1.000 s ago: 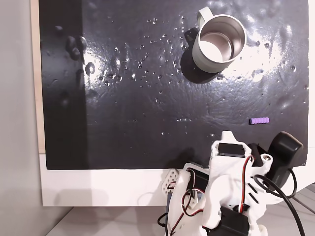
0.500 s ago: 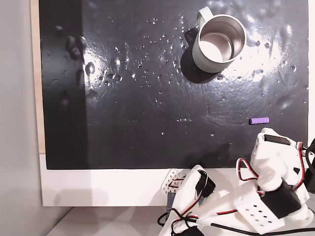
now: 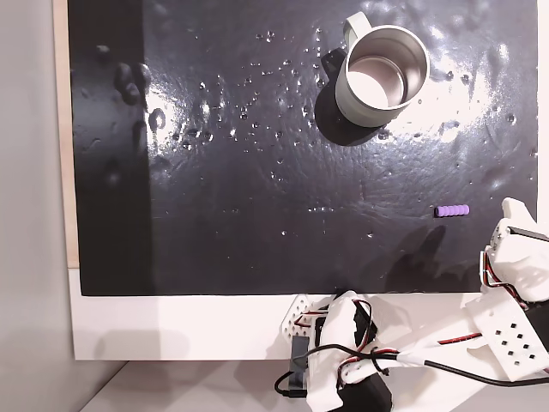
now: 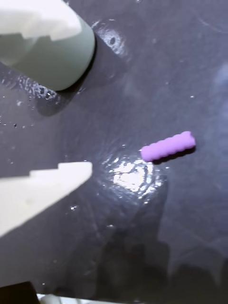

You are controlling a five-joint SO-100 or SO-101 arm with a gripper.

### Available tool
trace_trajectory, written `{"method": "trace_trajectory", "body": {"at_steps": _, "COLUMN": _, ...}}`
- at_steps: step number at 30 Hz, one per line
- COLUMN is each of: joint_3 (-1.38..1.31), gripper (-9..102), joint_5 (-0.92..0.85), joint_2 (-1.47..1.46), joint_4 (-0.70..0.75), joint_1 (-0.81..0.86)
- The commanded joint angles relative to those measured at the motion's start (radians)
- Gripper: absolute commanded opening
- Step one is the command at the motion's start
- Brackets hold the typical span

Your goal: Grasp a pengrip and put it in the cup.

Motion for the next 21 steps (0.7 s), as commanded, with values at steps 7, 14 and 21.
{"method": "trace_trajectory", "body": {"at_steps": 7, "joint_3": 0.014, "gripper": 26, "joint_5": -0.023, "joint_2": -0.178, "joint_4": -0.15, "joint_1": -0.009}}
{"method": "trace_trajectory", "body": {"at_steps": 14, "joint_3": 0.04, "gripper": 26, "joint_5": -0.035, "joint_2": -0.276, "joint_4": -0.21, "joint_1": -0.046}}
{"method": "trace_trajectory", "body": {"at_steps": 21, "joint_3": 0.172, "gripper": 25, "joint_5": -0.072, "joint_2": -0.287, "joint_4": -0.313, "joint_1": -0.075}}
